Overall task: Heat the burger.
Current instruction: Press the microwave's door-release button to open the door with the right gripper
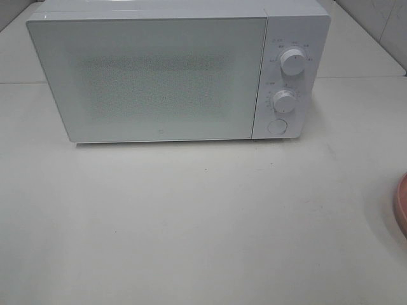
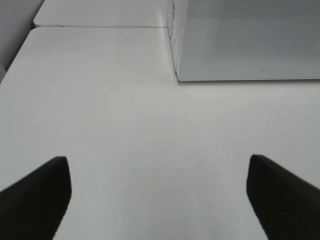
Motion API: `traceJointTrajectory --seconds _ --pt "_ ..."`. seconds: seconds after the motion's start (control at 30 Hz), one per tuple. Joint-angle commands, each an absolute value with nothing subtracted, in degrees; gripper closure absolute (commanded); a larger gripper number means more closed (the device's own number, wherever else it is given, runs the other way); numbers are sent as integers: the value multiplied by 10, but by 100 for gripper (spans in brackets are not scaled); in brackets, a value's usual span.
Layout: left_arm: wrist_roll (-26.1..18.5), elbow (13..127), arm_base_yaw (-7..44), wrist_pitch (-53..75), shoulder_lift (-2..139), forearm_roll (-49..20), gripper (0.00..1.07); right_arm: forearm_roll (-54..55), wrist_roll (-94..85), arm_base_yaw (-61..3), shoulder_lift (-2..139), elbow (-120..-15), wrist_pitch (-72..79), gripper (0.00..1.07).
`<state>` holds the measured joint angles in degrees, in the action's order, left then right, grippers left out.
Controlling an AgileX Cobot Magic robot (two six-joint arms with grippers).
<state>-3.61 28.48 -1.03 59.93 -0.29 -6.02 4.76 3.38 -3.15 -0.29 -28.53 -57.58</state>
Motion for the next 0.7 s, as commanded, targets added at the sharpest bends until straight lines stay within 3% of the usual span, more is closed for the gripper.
traceJointTrajectory --seconds 0.03,0.7 --pt "-34 284 -10 594 -18 -61 19 48 37 -28 -18 -284 -572 32" --pt "-34 284 -10 594 -18 -61 19 47 37 -28 -18 -284 -572 32"
